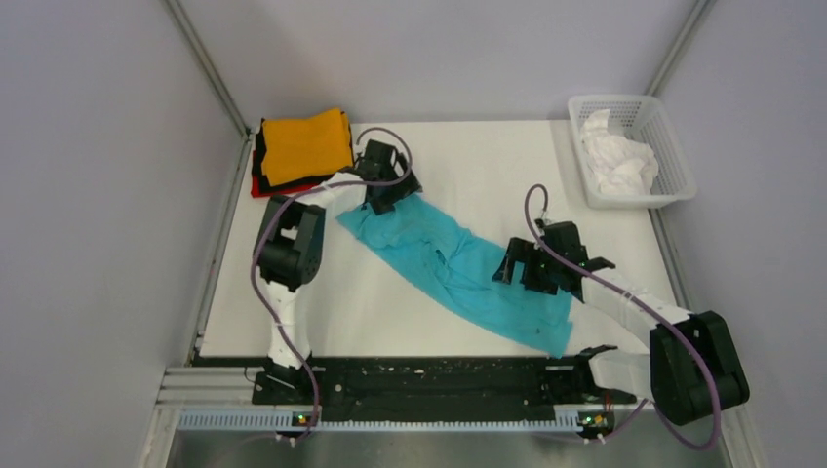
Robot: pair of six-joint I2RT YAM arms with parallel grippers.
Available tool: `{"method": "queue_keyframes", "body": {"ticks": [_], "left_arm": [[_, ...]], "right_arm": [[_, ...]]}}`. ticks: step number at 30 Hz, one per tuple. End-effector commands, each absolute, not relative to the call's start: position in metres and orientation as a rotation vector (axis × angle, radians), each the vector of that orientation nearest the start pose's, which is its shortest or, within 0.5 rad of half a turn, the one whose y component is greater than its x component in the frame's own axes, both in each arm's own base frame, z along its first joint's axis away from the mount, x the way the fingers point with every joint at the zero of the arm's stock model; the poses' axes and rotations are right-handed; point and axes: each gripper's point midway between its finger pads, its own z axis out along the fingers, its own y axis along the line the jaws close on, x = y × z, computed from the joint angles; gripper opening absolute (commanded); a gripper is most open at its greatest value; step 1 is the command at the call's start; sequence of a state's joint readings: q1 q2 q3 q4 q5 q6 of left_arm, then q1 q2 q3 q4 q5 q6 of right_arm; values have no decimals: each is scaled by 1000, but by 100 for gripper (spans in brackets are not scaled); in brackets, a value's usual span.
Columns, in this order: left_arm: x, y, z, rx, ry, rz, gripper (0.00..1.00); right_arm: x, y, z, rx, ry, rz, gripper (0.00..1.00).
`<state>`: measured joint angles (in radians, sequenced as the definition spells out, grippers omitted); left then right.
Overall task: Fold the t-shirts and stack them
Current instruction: Rotate the tshirt 90 degrees
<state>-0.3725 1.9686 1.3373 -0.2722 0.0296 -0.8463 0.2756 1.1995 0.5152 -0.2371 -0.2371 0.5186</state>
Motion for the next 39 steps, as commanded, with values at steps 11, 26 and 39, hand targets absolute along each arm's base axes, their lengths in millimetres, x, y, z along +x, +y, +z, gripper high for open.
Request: {"method": "queue_keyframes", "body": {"ticks": [11, 26, 39], "left_arm": [[660, -376, 91, -617, 1883, -1372, 99], [659, -390, 196, -378, 1632, -1329, 99], [445, -333, 299, 142, 2021, -893, 99]], "right_arm": [[139, 246, 38, -453, 2753, 1003, 99], [166, 255, 94, -458, 2583, 835, 99], [170, 163, 86, -31, 2671, 549, 98]]}}
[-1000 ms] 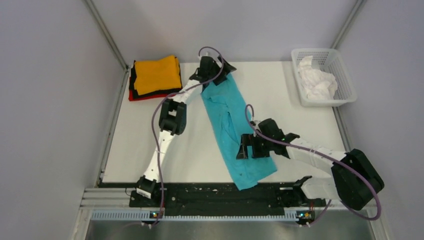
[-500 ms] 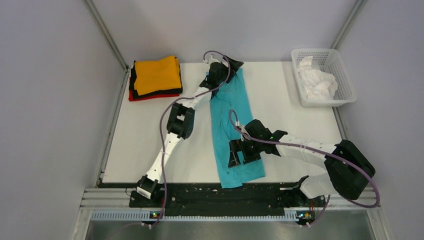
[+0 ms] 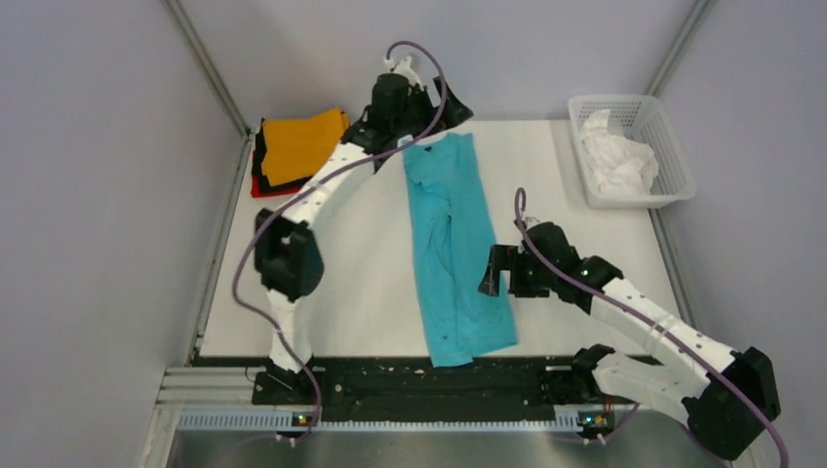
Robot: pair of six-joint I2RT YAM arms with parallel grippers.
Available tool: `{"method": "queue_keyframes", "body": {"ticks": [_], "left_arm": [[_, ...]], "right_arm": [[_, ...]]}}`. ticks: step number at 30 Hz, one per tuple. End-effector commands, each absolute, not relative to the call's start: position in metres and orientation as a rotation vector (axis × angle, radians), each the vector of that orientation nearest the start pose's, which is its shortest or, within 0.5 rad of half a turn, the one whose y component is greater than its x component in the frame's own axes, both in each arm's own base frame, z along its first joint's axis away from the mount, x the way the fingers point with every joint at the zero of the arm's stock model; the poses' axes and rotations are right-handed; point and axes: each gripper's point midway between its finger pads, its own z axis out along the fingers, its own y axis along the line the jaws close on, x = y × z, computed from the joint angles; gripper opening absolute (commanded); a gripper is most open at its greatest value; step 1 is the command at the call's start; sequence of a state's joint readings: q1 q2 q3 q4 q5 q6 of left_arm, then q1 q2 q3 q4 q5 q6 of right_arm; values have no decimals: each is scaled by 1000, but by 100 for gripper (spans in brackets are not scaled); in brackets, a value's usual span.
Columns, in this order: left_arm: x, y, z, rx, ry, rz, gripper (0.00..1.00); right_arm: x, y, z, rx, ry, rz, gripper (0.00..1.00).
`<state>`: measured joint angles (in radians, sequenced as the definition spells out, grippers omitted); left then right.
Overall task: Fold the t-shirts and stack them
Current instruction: Rotate the tshirt 90 degrees, then grab the bottom of the folded rectangular tshirt with both arms
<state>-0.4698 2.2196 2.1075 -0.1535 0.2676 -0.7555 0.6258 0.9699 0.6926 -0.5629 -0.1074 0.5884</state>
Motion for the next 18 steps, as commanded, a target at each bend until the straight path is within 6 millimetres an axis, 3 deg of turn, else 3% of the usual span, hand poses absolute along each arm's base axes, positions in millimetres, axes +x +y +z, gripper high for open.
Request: {"method": "queue_keyframes", "body": {"ticks": [1, 4, 6, 10, 11, 14, 18], "left_arm": [[422, -324, 284, 148, 2054, -808, 99], [341, -297, 231, 162, 2167, -654, 99], [282, -284, 206, 137, 2235, -681, 99], [178, -278, 144, 178, 2365, -731, 98], [156, -282, 137, 199, 2385, -763, 98], [107, -293, 121, 246, 2449, -807, 96], [71, -299, 90, 300, 2595, -702, 84]], "right_arm": [[166, 163, 82, -30, 2699, 555, 98], [153, 164, 67, -35, 2775, 590, 94], [143, 166, 61, -48, 2805, 636, 91], [127, 163, 52, -47, 2833, 678, 85], [124, 162, 51, -43, 2837, 687, 84], [115, 166, 51, -51, 2849, 748, 78], [110, 160, 45, 7, 2875, 709, 74]]}}
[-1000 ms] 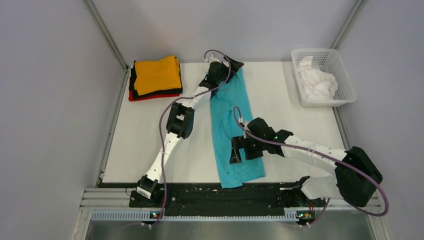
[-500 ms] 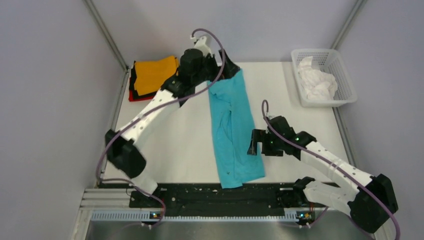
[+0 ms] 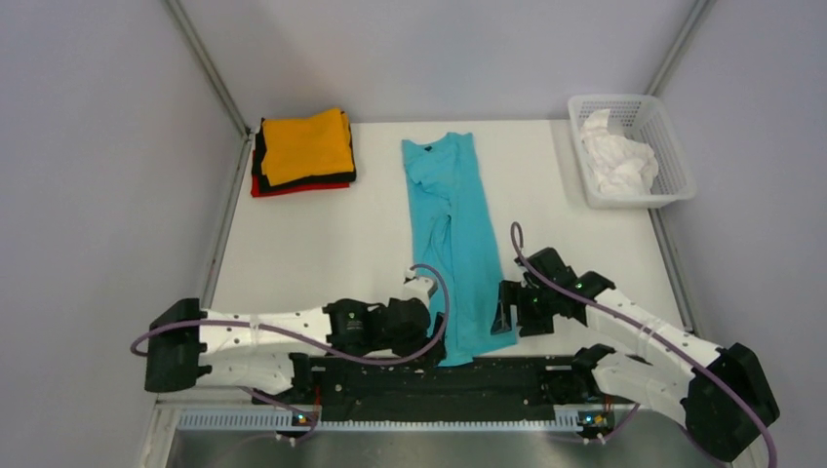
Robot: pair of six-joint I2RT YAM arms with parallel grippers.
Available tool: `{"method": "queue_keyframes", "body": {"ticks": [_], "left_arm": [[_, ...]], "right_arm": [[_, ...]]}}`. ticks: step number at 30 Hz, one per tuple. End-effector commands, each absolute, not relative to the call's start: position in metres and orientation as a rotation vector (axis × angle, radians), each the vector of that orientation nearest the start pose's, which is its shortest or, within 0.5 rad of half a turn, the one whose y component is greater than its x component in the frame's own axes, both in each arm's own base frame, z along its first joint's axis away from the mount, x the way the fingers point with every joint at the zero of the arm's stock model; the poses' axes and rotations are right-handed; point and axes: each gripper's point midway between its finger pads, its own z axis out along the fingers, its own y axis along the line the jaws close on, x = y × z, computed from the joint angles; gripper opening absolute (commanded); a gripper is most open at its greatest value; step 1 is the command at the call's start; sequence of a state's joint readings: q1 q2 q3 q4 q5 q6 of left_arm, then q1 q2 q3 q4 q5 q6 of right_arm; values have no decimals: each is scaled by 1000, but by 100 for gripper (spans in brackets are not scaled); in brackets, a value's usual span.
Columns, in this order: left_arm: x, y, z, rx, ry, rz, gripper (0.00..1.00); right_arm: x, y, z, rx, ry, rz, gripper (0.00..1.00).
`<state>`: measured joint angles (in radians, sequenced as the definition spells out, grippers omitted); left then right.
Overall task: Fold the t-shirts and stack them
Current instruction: Grab the bottom of the folded rectangular tshirt with both arms
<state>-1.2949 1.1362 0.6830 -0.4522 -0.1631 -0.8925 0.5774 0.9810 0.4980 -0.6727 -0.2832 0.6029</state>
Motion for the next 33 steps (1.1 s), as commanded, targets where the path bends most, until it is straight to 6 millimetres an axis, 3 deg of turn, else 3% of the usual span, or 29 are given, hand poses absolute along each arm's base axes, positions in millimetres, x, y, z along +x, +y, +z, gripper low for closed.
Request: {"method": "queue_keyframes", "body": {"ticks": [1, 7, 13, 18, 22, 24, 27, 30, 33], "left_arm": [[67, -300, 83, 305, 2621, -658, 82], [55, -325, 59, 347, 2685, -673, 67], [53, -318, 40, 338, 2739, -580, 57], [44, -330, 33, 438, 2773, -604, 48], [49, -329, 22, 433, 2779, -530, 43], [54, -327, 20, 425, 2768, -482, 37], [63, -324, 20, 393, 2742, -429, 29], [67, -325, 25, 377, 2717, -439, 3], [67, -328, 33, 372, 2704, -478, 0]], "right_arm": [[108, 159, 44, 28, 2882, 709, 73], [109, 152, 37, 128, 2857, 671, 65], [109, 150, 31, 152, 2845, 665, 60], [108, 153, 26, 161, 2859, 679, 57], [106, 152, 24, 155, 2863, 675, 52], [103, 151, 22, 162, 2878, 674, 45], [102, 147, 17, 164, 2883, 647, 42], [108, 147, 14, 167, 2863, 629, 37], [114, 148, 12, 189, 2854, 616, 21]]}}
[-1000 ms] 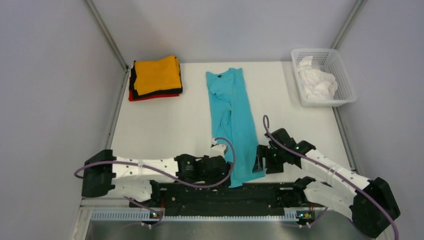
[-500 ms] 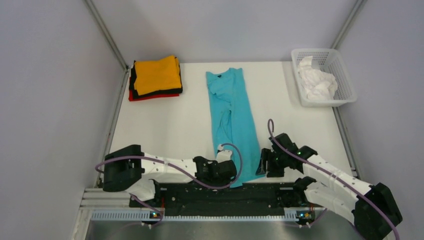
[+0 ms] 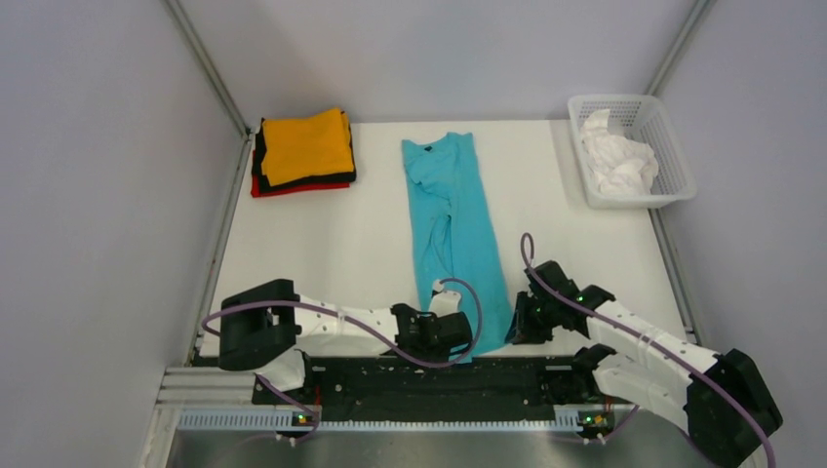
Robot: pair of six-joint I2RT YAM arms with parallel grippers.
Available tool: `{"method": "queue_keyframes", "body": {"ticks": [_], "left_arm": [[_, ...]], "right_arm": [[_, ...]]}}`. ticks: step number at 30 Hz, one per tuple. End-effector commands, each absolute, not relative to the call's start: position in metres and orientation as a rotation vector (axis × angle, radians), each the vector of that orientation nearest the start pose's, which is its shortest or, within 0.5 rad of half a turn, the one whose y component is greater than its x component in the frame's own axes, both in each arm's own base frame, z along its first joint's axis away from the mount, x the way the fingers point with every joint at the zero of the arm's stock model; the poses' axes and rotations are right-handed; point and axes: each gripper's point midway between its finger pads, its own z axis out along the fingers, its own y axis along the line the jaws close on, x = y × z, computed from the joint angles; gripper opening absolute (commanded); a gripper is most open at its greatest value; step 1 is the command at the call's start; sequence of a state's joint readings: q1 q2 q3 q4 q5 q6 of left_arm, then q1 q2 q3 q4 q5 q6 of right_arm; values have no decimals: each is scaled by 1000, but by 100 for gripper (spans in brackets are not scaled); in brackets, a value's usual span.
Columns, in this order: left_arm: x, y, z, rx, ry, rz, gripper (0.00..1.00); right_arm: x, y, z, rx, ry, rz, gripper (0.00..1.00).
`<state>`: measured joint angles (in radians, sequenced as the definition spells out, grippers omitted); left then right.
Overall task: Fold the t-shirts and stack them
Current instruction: Grab the bottom of the folded rectangular tshirt with both arms, then fold the folded rectangular tshirt in 1/3 of the way
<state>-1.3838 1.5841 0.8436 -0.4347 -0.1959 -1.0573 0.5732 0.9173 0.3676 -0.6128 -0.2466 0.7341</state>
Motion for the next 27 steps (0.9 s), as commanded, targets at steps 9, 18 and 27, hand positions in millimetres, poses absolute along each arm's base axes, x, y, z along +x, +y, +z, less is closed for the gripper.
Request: {"method": "queue_keyframes", "body": {"ticks": [9, 18, 27], "left_arm": [[81, -330, 77, 310, 2608, -656, 0], [176, -328, 112, 186, 2481, -728, 0], [274, -301, 142, 58, 2388, -730, 0]], "right_arm": [[125, 160, 48, 110, 2762, 718, 0], [201, 189, 97, 89, 2558, 709, 0], [296, 201, 135, 142, 2425, 621, 0]]}}
